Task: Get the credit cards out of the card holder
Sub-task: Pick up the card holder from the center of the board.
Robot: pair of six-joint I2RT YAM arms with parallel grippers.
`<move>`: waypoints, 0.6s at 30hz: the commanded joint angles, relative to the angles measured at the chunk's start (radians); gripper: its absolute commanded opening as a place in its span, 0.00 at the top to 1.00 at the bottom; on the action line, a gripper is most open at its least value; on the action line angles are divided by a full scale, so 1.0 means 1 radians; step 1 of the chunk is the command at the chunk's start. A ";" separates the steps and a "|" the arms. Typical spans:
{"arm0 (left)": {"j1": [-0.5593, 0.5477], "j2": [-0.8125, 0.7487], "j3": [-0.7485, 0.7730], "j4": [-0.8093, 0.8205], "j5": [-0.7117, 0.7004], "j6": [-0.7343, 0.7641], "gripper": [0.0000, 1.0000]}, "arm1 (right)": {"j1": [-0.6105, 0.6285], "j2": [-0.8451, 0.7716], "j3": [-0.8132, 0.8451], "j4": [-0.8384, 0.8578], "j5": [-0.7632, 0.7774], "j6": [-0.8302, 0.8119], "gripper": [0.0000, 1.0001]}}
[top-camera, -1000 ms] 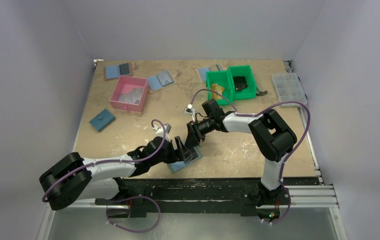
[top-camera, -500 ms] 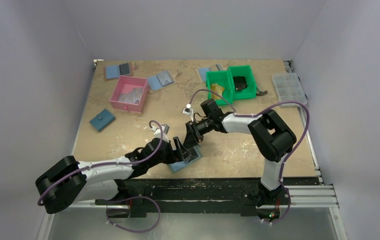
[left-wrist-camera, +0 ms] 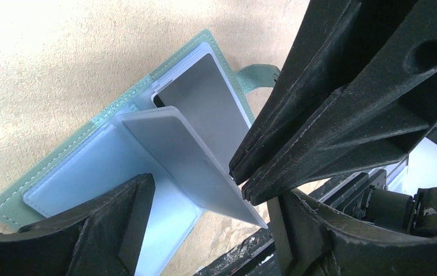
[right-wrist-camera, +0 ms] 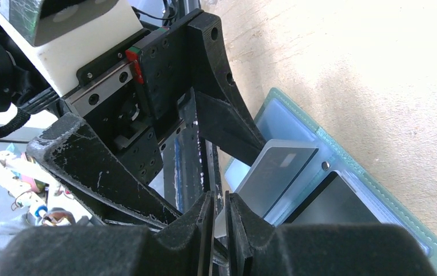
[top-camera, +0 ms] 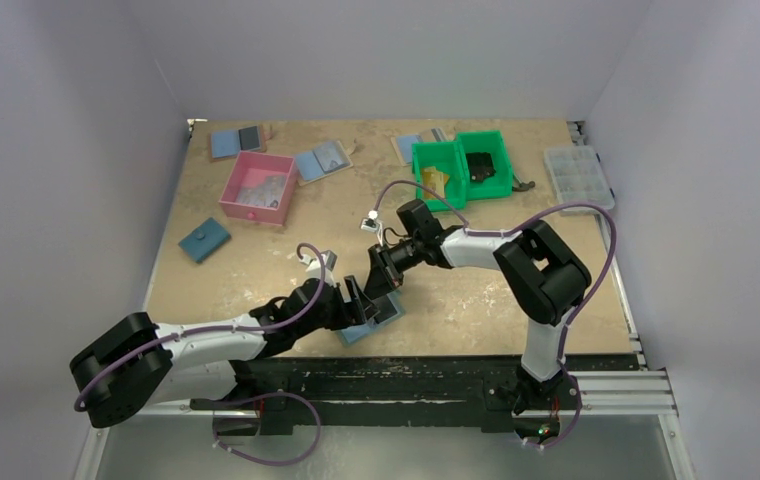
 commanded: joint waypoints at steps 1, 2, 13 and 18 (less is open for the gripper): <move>0.010 -0.015 -0.001 0.014 -0.112 -0.036 0.26 | 0.049 -0.001 -0.007 -0.015 -0.135 0.027 0.79; 0.010 -0.016 -0.003 0.012 -0.116 -0.039 0.29 | 0.051 0.000 -0.006 -0.015 -0.137 0.026 0.80; 0.009 -0.072 -0.038 -0.022 -0.147 -0.062 0.65 | 0.054 0.006 0.025 -0.114 -0.120 -0.083 0.82; 0.010 -0.082 -0.063 -0.031 -0.154 -0.074 0.80 | 0.053 0.005 0.040 -0.164 -0.097 -0.149 0.81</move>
